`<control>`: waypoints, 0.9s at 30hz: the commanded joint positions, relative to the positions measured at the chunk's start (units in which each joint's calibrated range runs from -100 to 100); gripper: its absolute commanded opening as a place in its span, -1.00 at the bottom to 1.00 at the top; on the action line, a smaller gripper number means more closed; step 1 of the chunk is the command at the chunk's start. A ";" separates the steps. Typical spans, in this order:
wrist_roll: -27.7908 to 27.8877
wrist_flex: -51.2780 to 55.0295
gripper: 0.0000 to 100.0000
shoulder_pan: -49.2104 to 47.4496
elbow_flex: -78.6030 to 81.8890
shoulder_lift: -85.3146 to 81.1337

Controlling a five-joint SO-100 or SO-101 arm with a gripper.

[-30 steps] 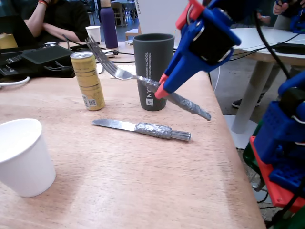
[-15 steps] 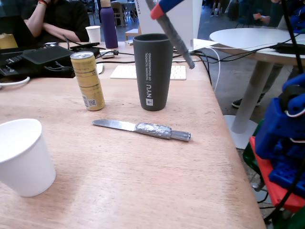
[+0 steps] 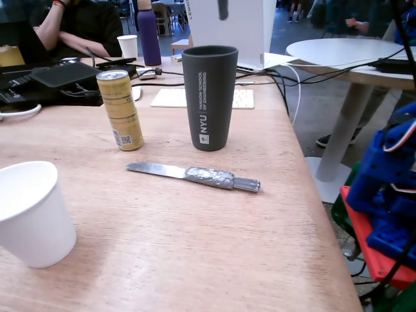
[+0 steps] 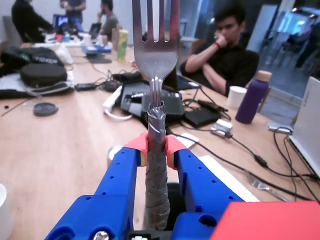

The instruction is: Grab the fork and place it in gray glass

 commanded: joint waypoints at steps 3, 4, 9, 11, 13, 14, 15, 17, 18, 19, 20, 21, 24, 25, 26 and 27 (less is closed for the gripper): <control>0.15 -9.02 -1.00 5.72 -2.06 3.82; 0.20 -10.17 -1.00 5.72 -2.06 4.76; 0.20 -16.58 -1.00 5.72 -2.06 10.60; 0.20 -17.73 -1.00 5.72 -2.06 13.94; 0.20 -17.81 -1.00 5.72 -1.97 16.00; 0.20 -17.81 -1.00 5.72 -1.97 16.86; 0.20 -17.81 -1.00 5.72 -1.88 17.63; 0.20 -17.81 -1.00 5.72 -0.93 18.57; 0.20 -17.81 -1.00 5.72 0.77 18.57; 0.20 -17.81 -1.00 5.72 2.47 18.40; 0.20 -17.81 -1.00 5.72 3.69 18.32; 0.20 -17.81 -1.00 5.72 4.64 18.32; 0.20 -17.89 -1.00 5.55 8.22 18.49; 0.20 -17.89 -1.00 5.55 9.55 18.49; 0.20 -17.89 -1.00 5.55 10.68 18.49; 0.20 -17.89 -1.00 5.55 11.62 18.49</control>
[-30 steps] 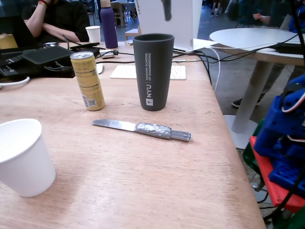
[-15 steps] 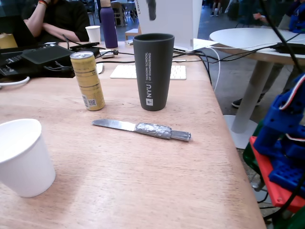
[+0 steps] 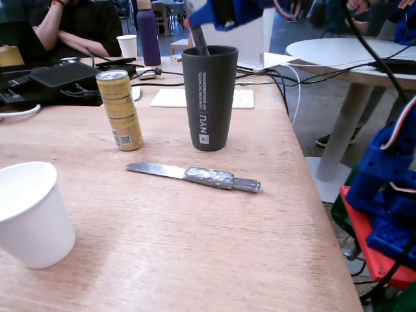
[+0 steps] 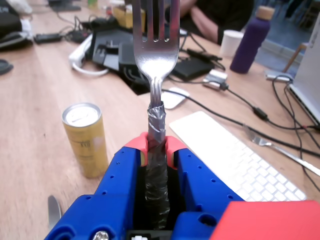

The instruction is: Grab the fork and place it in gray glass

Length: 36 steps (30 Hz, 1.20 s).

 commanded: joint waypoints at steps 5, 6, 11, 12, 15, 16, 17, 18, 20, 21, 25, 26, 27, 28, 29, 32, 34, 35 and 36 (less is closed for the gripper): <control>0.15 -1.33 -1.00 0.19 6.67 -0.71; 0.15 -1.33 -1.00 0.19 6.95 -0.62; 0.20 -1.33 -0.97 0.19 6.19 -0.62; 0.20 -1.33 -0.88 0.19 6.19 -0.62; 0.20 -1.24 -0.57 -0.14 7.04 -0.62; 0.15 -1.24 -0.52 -0.14 7.04 -0.11; 0.15 -1.24 -0.51 -0.31 7.04 1.43; 0.10 -1.24 -0.51 -0.65 7.04 2.12; 0.05 -1.24 -0.51 -0.82 7.04 2.12; 0.05 -1.16 -0.51 -0.65 7.04 2.12; 0.15 -1.16 -0.52 -0.14 6.95 1.26; 0.15 -1.16 -0.52 0.03 6.57 1.18; 0.15 -1.16 -0.52 0.03 6.00 1.01; 0.20 -1.16 -0.52 0.03 5.91 -0.02; 0.20 -1.16 -0.52 0.19 5.91 -2.43; 0.20 -1.16 -0.52 0.19 6.38 -8.86; 0.20 -1.16 -0.52 0.19 6.29 -12.46; 0.20 -1.16 -0.52 0.19 6.10 -14.43; 0.10 -1.16 -0.52 0.03 6.10 -16.83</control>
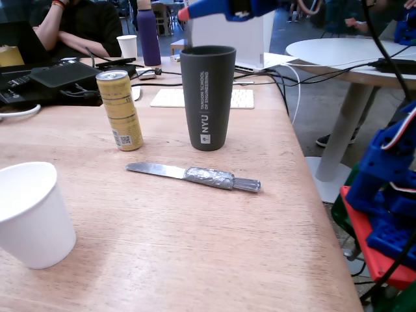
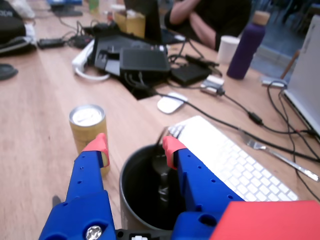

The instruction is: Grab the fork and place it in gray glass

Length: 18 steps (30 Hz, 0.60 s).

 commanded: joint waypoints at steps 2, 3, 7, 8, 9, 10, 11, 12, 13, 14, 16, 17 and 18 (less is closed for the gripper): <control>-0.63 0.49 -0.52 -1.91 -0.54 -12.46; -0.73 0.49 -0.52 -2.93 -0.44 -15.46; -0.73 0.57 -0.52 -21.20 -0.35 -17.09; -0.73 0.57 -0.52 -22.72 -0.25 -16.49; -0.73 0.57 -0.52 -24.42 0.79 -16.40; -0.73 0.57 -0.52 -26.62 3.90 -16.83; -0.73 -0.09 -0.52 -29.66 7.96 -17.26; -0.68 -0.33 -0.51 -31.86 10.98 -17.35; -0.68 -0.33 -0.51 -32.88 12.49 -17.35; -0.68 -0.01 -0.51 -34.40 13.06 -17.35; -0.68 0.57 -0.51 -38.63 13.34 -17.35; -0.68 0.57 -0.51 -41.17 14.09 -17.35; -0.63 0.57 -0.51 -43.70 15.89 -17.35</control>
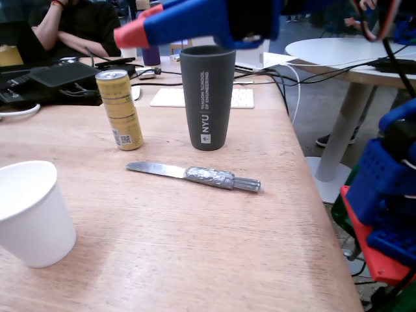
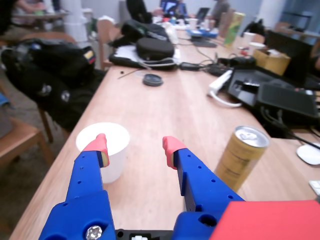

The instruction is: Grab the fork and place it in gray glass

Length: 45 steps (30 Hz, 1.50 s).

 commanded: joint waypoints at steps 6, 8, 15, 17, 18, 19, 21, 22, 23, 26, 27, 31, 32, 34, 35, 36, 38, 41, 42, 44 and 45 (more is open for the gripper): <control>0.05 -0.17 -0.51 -5.57 10.33 -8.39; 0.10 -0.67 -0.52 -4.55 16.75 -15.33; 0.05 -0.75 -0.53 4.08 30.72 -32.91; 0.05 -0.75 -0.53 5.09 33.83 -35.83; 0.05 -0.75 -0.53 5.09 36.38 -38.15; 0.05 -0.50 -0.54 5.26 39.12 -40.80; 0.00 -0.17 -0.66 5.26 45.82 -46.12; 0.00 -0.75 -0.82 5.26 49.22 -47.41; 0.00 -0.34 -1.00 5.26 51.01 -47.66; -3.37 0.32 -1.00 5.09 51.11 -47.66; -6.35 0.81 -1.00 5.09 51.11 -47.66; -10.26 13.54 -1.00 5.26 51.11 -47.66; -10.21 17.07 -1.00 5.26 51.11 -47.66; -10.21 22.24 -1.00 5.26 51.11 -47.66; -10.16 24.21 -1.00 5.26 51.11 -47.66; -10.16 24.54 -1.00 5.26 51.11 -47.66; -9.67 24.87 -1.00 5.09 51.11 -47.66; -6.15 25.03 -1.00 4.93 51.20 -47.66; -5.86 25.11 -1.00 4.93 51.20 -47.66; -5.86 25.11 -1.00 4.93 51.20 -47.66; -5.86 25.11 -1.00 4.93 51.20 -47.66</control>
